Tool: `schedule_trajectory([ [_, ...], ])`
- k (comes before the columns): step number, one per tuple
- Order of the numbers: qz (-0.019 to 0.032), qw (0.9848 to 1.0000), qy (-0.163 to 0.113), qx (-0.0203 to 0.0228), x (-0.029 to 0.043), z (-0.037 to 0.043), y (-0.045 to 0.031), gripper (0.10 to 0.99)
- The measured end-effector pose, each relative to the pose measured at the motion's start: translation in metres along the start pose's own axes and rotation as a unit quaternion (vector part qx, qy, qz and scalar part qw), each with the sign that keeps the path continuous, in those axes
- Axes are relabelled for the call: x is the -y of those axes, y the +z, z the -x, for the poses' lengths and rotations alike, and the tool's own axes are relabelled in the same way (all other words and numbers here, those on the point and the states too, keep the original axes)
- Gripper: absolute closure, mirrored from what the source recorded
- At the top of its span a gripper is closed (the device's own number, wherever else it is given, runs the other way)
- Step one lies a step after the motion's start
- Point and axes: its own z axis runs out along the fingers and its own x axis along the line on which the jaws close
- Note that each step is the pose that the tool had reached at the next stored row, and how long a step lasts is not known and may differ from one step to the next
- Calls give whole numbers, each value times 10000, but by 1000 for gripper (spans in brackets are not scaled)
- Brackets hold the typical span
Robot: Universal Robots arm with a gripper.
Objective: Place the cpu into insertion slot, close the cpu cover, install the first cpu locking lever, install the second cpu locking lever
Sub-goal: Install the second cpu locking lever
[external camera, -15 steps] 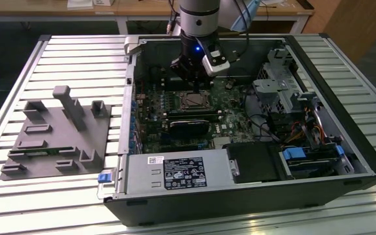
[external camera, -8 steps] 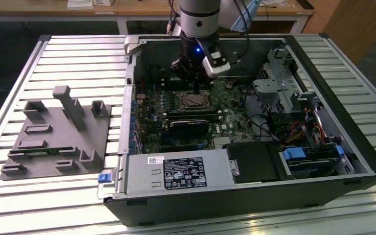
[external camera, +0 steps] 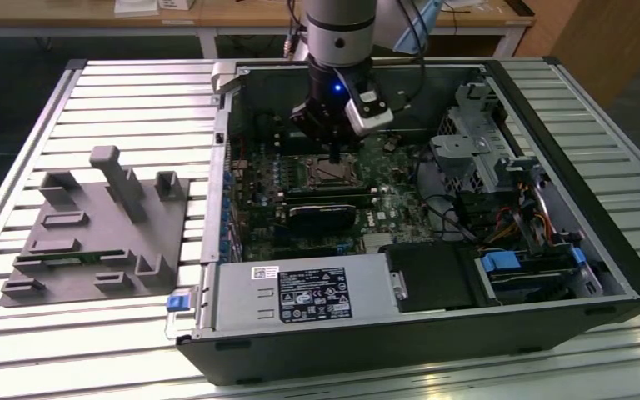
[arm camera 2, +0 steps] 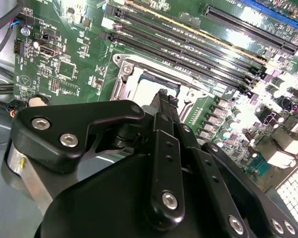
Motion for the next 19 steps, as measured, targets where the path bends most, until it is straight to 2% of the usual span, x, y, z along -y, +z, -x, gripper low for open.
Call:
schedule_trajectory([
  [19,0,10000,0,0,97,17,1,980],
])
